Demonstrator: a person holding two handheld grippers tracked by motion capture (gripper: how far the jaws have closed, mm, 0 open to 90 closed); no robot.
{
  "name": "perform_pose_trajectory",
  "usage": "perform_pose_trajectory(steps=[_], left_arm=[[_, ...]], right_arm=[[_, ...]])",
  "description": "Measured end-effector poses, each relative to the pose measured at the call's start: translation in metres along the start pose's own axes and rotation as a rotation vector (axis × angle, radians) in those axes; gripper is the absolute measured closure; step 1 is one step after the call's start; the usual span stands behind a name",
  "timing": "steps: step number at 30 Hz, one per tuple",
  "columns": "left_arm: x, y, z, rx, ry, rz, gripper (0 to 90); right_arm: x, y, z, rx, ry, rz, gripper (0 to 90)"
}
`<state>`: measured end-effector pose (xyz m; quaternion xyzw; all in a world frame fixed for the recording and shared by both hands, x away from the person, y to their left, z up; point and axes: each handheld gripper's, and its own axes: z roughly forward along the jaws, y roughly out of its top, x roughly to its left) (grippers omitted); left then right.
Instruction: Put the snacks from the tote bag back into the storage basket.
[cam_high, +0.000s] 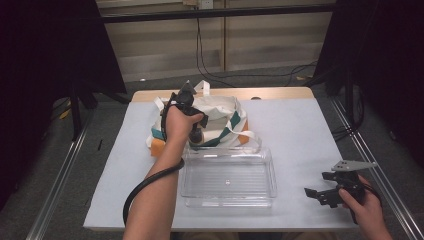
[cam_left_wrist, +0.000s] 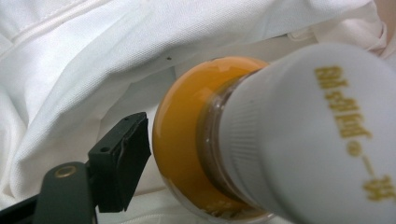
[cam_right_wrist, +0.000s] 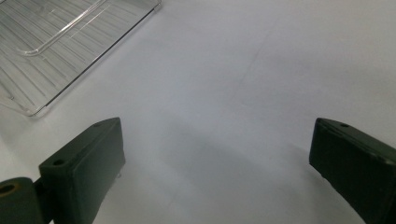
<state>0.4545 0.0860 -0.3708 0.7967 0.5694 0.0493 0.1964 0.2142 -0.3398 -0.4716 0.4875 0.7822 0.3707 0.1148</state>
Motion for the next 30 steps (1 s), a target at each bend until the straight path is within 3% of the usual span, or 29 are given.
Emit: perform_pose_trajectory(steps=[3,8,19,30], left_arm=[[-0.0026,0.0013,-0.0004,0.004,0.018,-0.002,24.9],[-0.0045,0.0033,0.0002,0.011,0.015,-0.027,29.0],[-0.0074,0.0047,0.0016,0.013,0.029,-0.051,29.7],[-0.0092,0.0078,-0.0028,0.068,0.037,-0.067,30.5]], right_arm=[[-0.0004,-0.0001,-0.0005,-0.003,-0.001,-0.001,2.9],[-0.0011,-0.0003,-0.0012,-0.003,-0.002,-0.002,2.9],[-0.0013,-0.0005,-0.0023,-0.005,-0.006,0.003,3.0],[-0.0018,-0.0006,-0.0019,-0.002,-0.002,0.004,3.0]])
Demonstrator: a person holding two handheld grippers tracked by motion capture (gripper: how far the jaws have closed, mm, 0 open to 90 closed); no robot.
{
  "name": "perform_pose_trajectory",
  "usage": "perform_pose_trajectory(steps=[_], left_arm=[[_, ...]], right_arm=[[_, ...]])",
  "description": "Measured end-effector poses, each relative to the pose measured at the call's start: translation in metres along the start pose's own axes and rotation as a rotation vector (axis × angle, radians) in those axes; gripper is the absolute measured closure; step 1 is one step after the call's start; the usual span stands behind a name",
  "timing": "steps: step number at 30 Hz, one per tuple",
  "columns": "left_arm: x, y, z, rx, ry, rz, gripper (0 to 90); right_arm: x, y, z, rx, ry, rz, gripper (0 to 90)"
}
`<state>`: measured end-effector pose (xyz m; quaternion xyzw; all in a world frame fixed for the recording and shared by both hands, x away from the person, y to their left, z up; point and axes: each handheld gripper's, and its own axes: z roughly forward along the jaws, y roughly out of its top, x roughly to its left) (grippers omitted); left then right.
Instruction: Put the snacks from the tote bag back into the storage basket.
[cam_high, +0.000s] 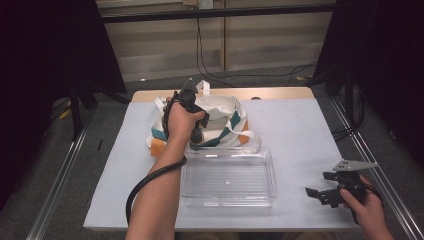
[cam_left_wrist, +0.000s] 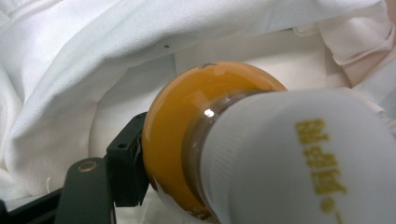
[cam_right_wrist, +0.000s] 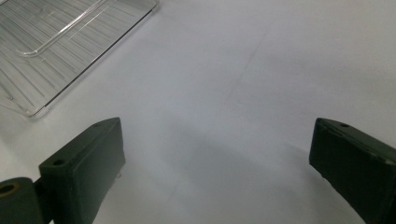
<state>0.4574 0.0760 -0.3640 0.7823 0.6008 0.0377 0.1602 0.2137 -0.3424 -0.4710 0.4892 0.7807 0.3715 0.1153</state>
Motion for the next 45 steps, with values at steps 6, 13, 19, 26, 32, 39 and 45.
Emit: perform_pose_trajectory(steps=[6,13,19,26,32,39,45], left_arm=[[-0.005,0.004,-0.008,0.021,-0.008,-0.006,30.5],[-0.007,0.007,-0.021,0.027,-0.015,0.001,30.4],[-0.006,0.009,-0.033,0.045,-0.018,0.014,30.4],[-0.005,0.011,-0.049,0.041,-0.018,0.01,30.5],[-0.004,0.013,-0.059,0.04,-0.024,0.011,30.4],[-0.003,0.015,-0.069,0.039,-0.029,0.012,30.4],[-0.004,0.017,-0.074,0.037,-0.029,0.018,30.4]], right_arm=[[0.0,0.0,0.0,-0.001,-0.001,0.002,3.0],[0.0,0.0,0.0,-0.003,-0.002,-0.002,3.0],[0.001,0.0,0.0,-0.002,0.0,-0.002,2.9],[0.001,0.001,0.001,0.001,0.0,-0.004,3.0],[0.001,0.001,0.001,-0.001,0.002,-0.008,2.9],[0.002,0.001,0.002,-0.001,0.003,-0.01,3.0],[0.002,0.001,0.002,0.0,0.004,-0.011,2.9]])
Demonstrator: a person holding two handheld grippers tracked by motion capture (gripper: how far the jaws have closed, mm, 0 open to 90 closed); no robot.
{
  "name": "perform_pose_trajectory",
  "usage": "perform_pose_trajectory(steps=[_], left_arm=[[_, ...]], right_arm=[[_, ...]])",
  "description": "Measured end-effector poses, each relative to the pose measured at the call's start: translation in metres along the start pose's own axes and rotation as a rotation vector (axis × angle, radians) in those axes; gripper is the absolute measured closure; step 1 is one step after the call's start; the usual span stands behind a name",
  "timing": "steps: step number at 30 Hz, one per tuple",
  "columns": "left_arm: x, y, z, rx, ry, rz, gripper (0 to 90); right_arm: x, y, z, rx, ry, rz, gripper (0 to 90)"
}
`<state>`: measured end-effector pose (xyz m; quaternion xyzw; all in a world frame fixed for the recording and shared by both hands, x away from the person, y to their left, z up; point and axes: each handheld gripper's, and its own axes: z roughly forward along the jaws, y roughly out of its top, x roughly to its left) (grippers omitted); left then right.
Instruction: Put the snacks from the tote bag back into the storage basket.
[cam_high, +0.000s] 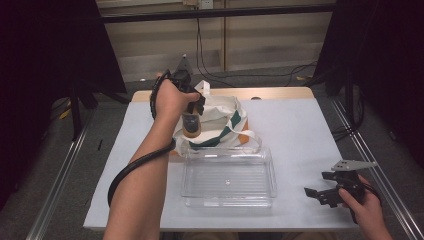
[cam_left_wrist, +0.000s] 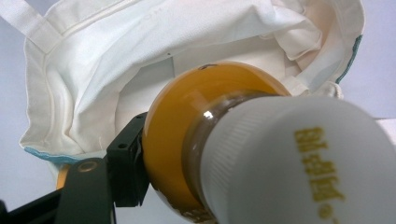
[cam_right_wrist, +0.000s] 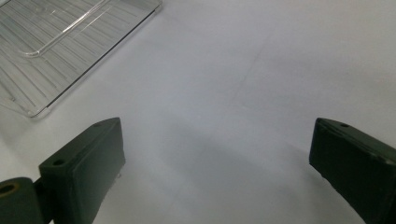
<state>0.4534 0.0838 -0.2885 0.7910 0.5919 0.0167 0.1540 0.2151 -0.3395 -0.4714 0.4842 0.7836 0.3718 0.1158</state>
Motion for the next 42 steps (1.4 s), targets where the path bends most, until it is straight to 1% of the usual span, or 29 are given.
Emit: perform_pose_trajectory(steps=[4,6,10,12,14,15,16,17,18,19,20,21,22,24,26,27,28,30,32,33,35,36,38,40,41,42], left_arm=[[0.0,0.0,-0.001,0.009,-0.005,-0.004,30.4],[-0.001,0.0,-0.003,0.013,-0.001,0.004,30.4],[-0.001,-0.001,-0.005,0.03,-0.021,0.001,30.4],[-0.001,-0.002,-0.006,0.033,-0.02,0.006,30.4],[-0.001,-0.003,-0.008,0.031,-0.016,0.019,30.4],[-0.002,-0.003,-0.008,0.024,-0.01,0.014,30.4],[-0.002,-0.004,-0.01,0.028,-0.006,0.02,30.4],[-0.001,-0.004,-0.011,0.029,-0.011,0.024,30.4],[-0.001,-0.004,-0.011,0.03,-0.015,0.016,30.4],[-0.001,-0.004,-0.012,0.029,-0.016,0.02,30.4],[-0.001,-0.005,-0.012,0.029,-0.019,0.012,30.4],[0.0,-0.006,-0.013,0.037,-0.025,0.018,30.4],[0.0,-0.006,-0.013,0.034,-0.03,0.016,30.4],[0.0,-0.007,-0.015,0.044,-0.038,0.02,30.4],[0.0,-0.008,-0.016,0.042,-0.038,0.02,30.4],[0.0,-0.008,-0.017,0.041,-0.035,0.027,30.4],[0.0,-0.009,-0.018,0.039,-0.036,0.022,30.4],[0.0,-0.009,-0.02,0.04,-0.038,0.031,30.4],[0.0,-0.01,-0.023,0.035,-0.044,0.022,30.4],[0.0,-0.01,-0.025,0.038,-0.041,0.036,30.4],[-0.001,-0.011,-0.027,0.04,-0.04,0.042,30.4],[-0.001,-0.012,-0.027,0.033,-0.043,0.041,30.4],[-0.002,-0.012,-0.029,0.044,-0.047,0.045,30.4],[-0.002,-0.013,-0.03,0.044,-0.038,0.058,30.4],[-0.003,-0.014,-0.03,0.041,-0.039,0.051,30.4],[-0.003,-0.014,-0.03,0.046,-0.037,0.058,30.4]], right_arm=[[0.0,0.0,0.0,0.002,0.001,0.0,3.0],[0.0,0.0,0.0,0.001,0.002,0.001,3.0],[0.0,0.0,0.0,0.001,-0.001,0.002,2.9],[0.0,0.0,0.0,0.001,0.0,0.003,3.0],[0.0,0.0,0.0,0.002,0.002,0.003,3.0],[0.0,0.0,0.0,0.006,0.002,0.007,3.0],[0.0,0.0,0.0,0.005,0.002,0.003,3.0],[0.0,0.0,0.001,0.004,0.0,-0.001,3.0],[0.001,0.0,0.001,0.004,0.0,0.001,3.0],[0.001,0.0,0.001,0.006,-0.002,0.001,2.9],[0.001,0.0,0.001,0.006,-0.002,0.0,2.9],[0.001,0.0,0.001,0.006,-0.002,0.001,2.9],[0.001,0.0,0.001,0.006,-0.003,0.004,3.0],[0.0,0.0,0.001,0.005,-0.001,0.001,2.9],[0.0,0.0,0.001,0.005,-0.001,0.001,3.0],[0.0,0.0,0.001,0.005,-0.002,0.004,3.0],[0.0,0.0,0.001,0.005,-0.002,0.001,3.0],[0.001,0.0,0.001,0.006,-0.001,0.0,2.9],[0.001,0.0,0.001,0.007,0.0,-0.001,3.0],[0.001,0.0,0.001,0.007,0.0,0.0,3.0],[0.001,0.0,0.001,0.009,0.0,0.0,3.0],[0.001,0.0,0.001,0.01,0.0,0.002,2.9],[0.001,0.0,0.001,0.01,-0.002,0.003,3.0],[0.001,0.0,0.001,0.007,-0.001,0.001,2.9],[0.001,0.0,0.001,0.009,-0.002,0.004,2.9],[0.001,0.001,0.001,0.009,-0.002,0.003,2.9]])
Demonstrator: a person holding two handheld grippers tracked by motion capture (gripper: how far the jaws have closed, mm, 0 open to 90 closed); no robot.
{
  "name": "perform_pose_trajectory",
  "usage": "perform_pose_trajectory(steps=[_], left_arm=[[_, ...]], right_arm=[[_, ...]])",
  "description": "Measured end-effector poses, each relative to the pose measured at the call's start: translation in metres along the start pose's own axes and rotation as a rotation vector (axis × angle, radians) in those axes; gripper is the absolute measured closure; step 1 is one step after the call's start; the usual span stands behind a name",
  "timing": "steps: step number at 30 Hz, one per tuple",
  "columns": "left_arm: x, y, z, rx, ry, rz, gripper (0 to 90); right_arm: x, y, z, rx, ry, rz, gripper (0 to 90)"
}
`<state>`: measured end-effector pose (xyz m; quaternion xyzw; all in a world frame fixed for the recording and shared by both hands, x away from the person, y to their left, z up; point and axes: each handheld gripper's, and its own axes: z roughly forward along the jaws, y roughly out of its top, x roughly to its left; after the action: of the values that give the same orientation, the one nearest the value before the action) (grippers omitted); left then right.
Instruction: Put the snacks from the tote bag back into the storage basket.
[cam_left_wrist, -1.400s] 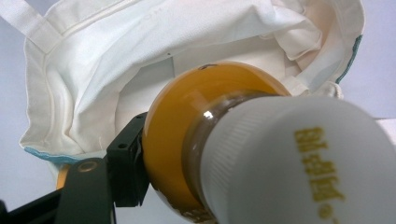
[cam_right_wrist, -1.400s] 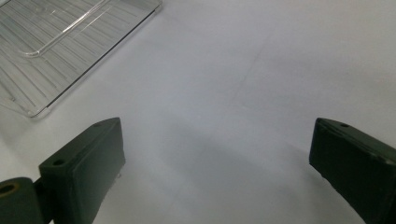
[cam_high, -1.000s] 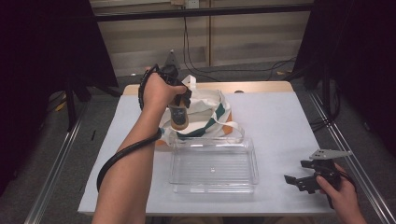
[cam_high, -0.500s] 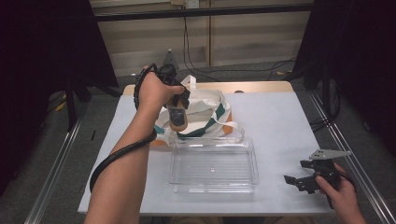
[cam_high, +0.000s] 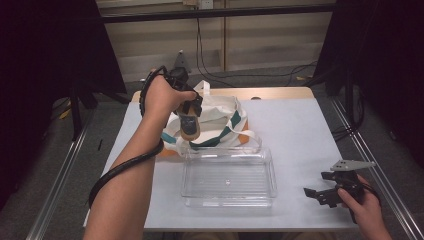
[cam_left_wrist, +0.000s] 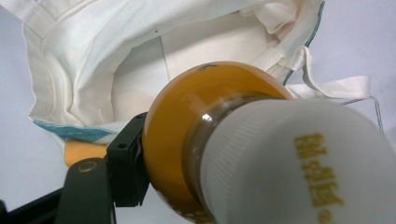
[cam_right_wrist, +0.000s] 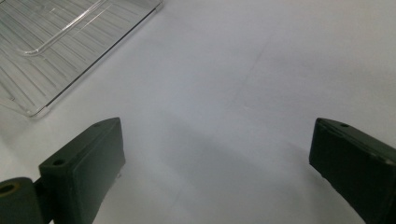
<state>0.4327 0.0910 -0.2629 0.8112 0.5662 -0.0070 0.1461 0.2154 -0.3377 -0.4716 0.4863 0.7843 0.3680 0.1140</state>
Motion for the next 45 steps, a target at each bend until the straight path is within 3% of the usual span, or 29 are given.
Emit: perform_pose_trajectory(steps=[5,10,21,22,29,32,33,35,45], left_arm=[[-0.003,-0.003,-0.001,-0.005,-0.018,-0.009,30.4],[-0.005,-0.005,-0.004,0.009,-0.005,0.026,30.4],[-0.009,-0.01,-0.002,0.015,-0.019,0.035,30.4],[-0.01,-0.011,-0.002,0.006,-0.026,0.016,30.4],[-0.01,-0.015,-0.004,0.011,-0.028,0.039,30.4],[-0.012,-0.017,-0.004,-0.002,-0.039,0.023,30.4],[-0.011,-0.017,-0.005,0.009,-0.038,0.038,30.4],[-0.013,-0.019,-0.005,-0.001,-0.041,0.023,30.4],[-0.014,-0.025,-0.009,-0.009,-0.038,0.029,30.4]], right_arm=[[0.0,0.0,0.0,0.0,0.001,-0.001,3.0],[0.0,0.0,0.0,-0.001,0.003,-0.003,3.0],[0.001,0.001,0.0,0.001,0.005,-0.006,3.0],[0.001,0.001,0.001,0.001,0.003,-0.006,2.9],[0.001,0.001,0.001,0.002,0.003,-0.005,2.9],[0.002,0.002,0.001,0.001,0.004,-0.005,3.0],[0.002,0.002,0.001,-0.002,0.005,-0.011,2.9],[0.002,0.002,0.001,-0.002,0.004,-0.009,2.9],[0.005,0.005,0.003,0.001,0.012,-0.013,2.9]])
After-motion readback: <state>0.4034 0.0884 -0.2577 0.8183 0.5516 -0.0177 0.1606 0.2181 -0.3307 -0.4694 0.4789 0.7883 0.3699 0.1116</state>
